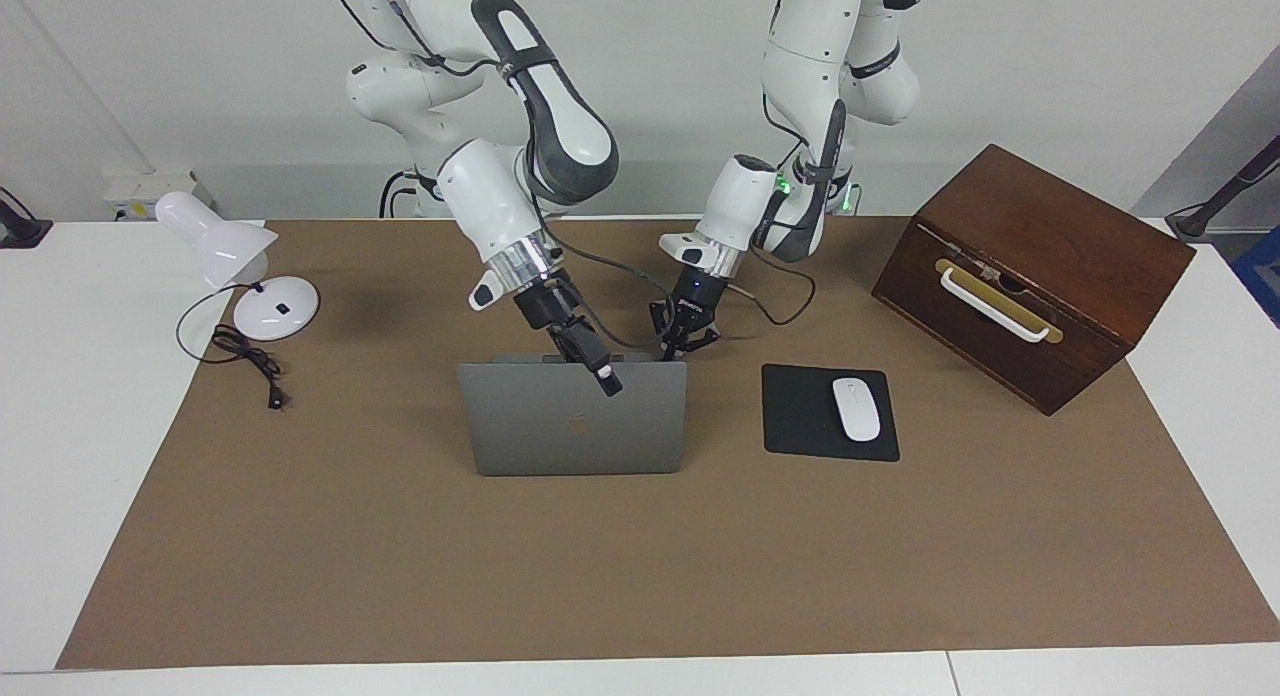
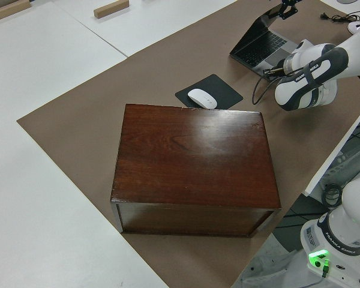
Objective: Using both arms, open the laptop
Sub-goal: 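Push the lid farther open with the right gripper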
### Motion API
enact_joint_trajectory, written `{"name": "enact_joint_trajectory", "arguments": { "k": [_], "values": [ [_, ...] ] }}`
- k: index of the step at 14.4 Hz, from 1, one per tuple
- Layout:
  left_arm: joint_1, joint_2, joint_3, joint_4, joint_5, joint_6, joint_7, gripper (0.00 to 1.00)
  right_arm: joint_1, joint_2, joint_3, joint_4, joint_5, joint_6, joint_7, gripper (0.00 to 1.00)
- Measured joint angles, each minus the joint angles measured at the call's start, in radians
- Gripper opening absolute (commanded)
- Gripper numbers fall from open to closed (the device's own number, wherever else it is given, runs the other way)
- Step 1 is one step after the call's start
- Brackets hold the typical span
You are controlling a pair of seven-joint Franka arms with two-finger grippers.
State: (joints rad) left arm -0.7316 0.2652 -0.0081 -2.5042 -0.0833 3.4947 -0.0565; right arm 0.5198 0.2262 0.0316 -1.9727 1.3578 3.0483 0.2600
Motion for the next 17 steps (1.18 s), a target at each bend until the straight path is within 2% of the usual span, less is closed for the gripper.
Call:
{"name": "enact_joint_trajectory", "arguments": {
  "k": [17],
  "values": [
    [0.0,0.006,0.0,0.008,0.0,0.001,0.0,0.0,-0.066,0.036,-0.001,0.184,-0.005,-0.041,-0.008,1.0]
  ]
}}
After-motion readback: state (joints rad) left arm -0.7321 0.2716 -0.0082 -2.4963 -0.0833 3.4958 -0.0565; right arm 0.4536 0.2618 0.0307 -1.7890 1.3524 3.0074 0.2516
